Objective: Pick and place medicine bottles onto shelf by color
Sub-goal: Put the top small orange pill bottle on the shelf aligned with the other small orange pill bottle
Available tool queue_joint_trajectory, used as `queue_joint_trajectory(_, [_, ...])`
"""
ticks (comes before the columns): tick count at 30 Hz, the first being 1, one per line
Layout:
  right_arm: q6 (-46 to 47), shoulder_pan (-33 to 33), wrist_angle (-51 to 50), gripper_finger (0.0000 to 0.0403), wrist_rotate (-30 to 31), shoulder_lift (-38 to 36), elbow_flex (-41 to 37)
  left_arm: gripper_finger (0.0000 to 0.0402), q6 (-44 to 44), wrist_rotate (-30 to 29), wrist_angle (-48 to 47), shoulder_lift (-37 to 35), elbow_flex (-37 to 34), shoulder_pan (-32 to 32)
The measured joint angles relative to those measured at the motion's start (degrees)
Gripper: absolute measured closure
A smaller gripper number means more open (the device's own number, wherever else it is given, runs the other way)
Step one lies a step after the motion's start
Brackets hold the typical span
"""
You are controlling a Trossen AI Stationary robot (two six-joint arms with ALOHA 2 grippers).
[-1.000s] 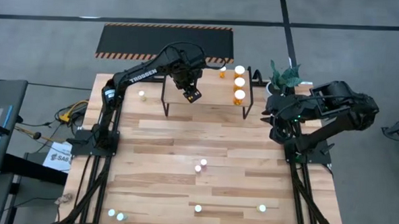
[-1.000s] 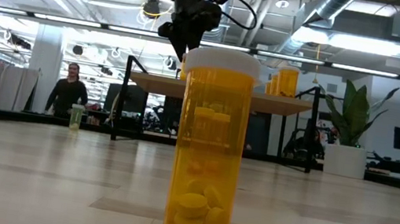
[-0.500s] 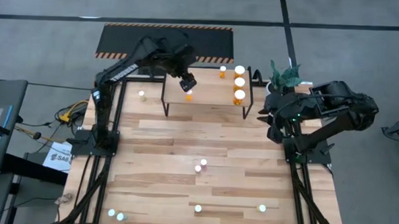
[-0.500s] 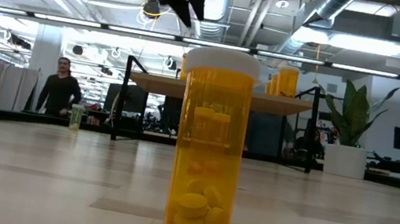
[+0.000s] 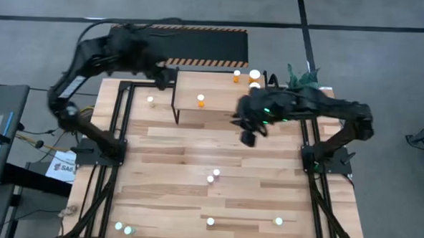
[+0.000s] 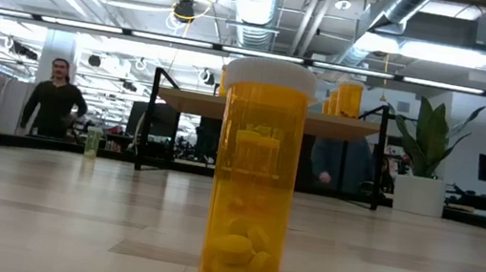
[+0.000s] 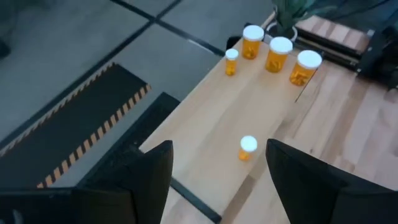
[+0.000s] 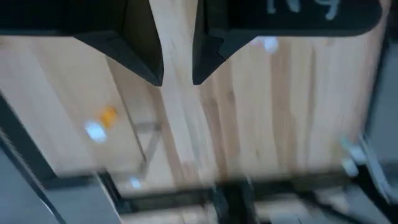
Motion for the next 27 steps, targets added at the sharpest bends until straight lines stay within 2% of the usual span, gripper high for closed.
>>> queue_joint_trajectory(4, [1.52, -3.14, 9.96, 0.0326, -3.08, 5.56, 0.04, 0.0156, -1.9, 0.49, 7.05, -9.93, -12.83, 0.0])
queue_joint_trajectory(9, [4.34, -6.25, 14.08, 0.0387, -3.44, 13.14, 2.21, 0.0156, -3.2, 2.99, 14.08, -18.79, -25.27, 0.17])
queue_joint_trajectory(11, [5.37, -7.41, 15.5, 0.0394, -3.34, 15.71, 3.62, 0.0156, -3.61, 3.36, 16.53, -21.3, -28.38, 0.12])
queue_joint_trajectory(16, [10.22, -9.55, 15.93, 0.0398, -2.3, 23.25, 8.84, 0.0156, -3.6, 4.17, 16.9, -23.91, -32.81, 0.78])
queue_joint_trajectory(27, [16.86, -10.15, 7.78, 0.04, 5.0, 37.38, 20.91, 0.0156, -2.75, 6.33, 15.94, -23.39, -33.17, 1.84])
